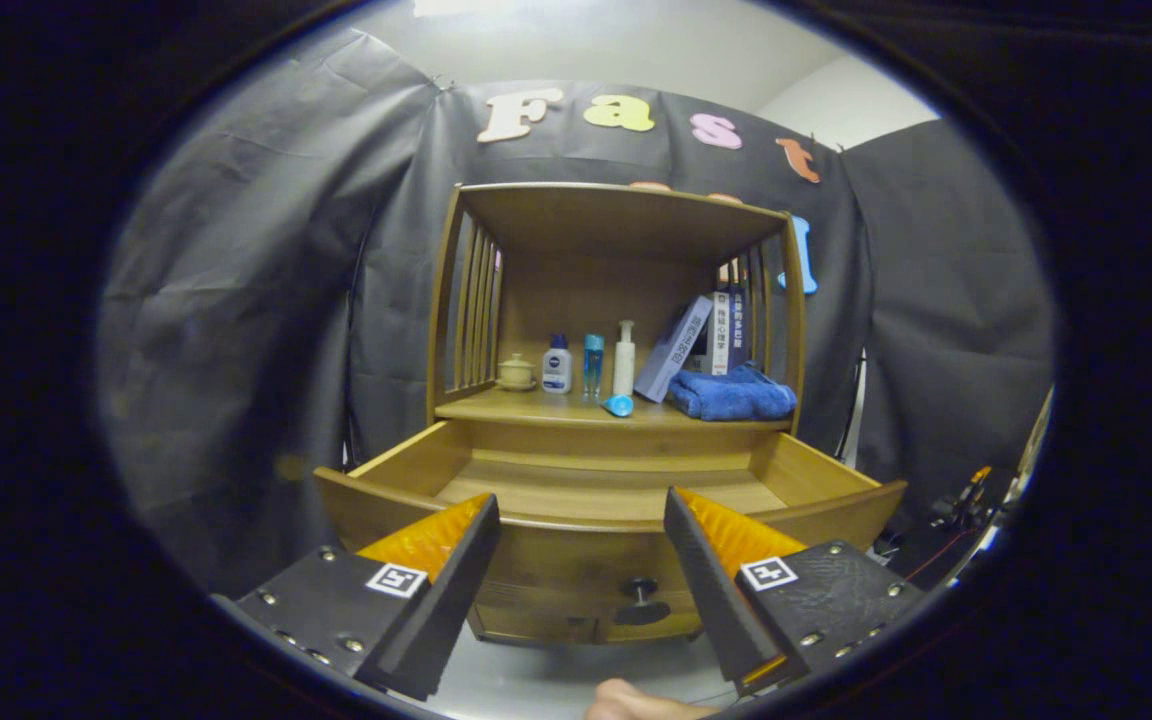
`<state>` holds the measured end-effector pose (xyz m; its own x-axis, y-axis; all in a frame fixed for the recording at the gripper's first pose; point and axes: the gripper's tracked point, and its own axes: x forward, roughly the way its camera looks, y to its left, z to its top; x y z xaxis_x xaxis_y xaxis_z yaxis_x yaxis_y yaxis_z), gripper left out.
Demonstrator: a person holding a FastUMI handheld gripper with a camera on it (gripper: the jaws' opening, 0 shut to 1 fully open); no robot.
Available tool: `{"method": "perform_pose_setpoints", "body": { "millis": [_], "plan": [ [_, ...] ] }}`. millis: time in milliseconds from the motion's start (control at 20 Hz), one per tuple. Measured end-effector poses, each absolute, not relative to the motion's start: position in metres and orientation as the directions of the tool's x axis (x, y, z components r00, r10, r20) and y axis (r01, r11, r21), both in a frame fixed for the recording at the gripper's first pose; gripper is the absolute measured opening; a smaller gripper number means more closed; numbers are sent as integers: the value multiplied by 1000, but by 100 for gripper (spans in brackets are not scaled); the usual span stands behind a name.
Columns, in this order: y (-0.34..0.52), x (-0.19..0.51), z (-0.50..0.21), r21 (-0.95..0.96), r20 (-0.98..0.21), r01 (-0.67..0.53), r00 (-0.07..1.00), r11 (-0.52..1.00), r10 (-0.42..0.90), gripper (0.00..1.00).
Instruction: Pull open the drawer, take out the items inside it, and place them on the countertop above the cabinet.
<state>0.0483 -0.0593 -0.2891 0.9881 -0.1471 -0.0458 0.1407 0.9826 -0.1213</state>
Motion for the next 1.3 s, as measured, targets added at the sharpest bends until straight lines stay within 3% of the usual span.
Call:
{"method": "perform_pose_setpoints", "body": {
  "millis": [350, 500, 700, 900, 1300],
  "plan": [
    [-75, 58, -335, -94, -146, 137, 978, 986, -150, 98],
    [-78, 71, -370, -90, -254, 125, 956, 988, -144, 98],
    [-91, 81, -369, -107, -167, 177, 967, 978, -193, 95],
    [-94, 86, -374, -239, -164, 160, 966, 958, -202, 99],
    [-94, 89, -371, -207, -211, 152, 958, 966, -196, 99]
  ]
}}
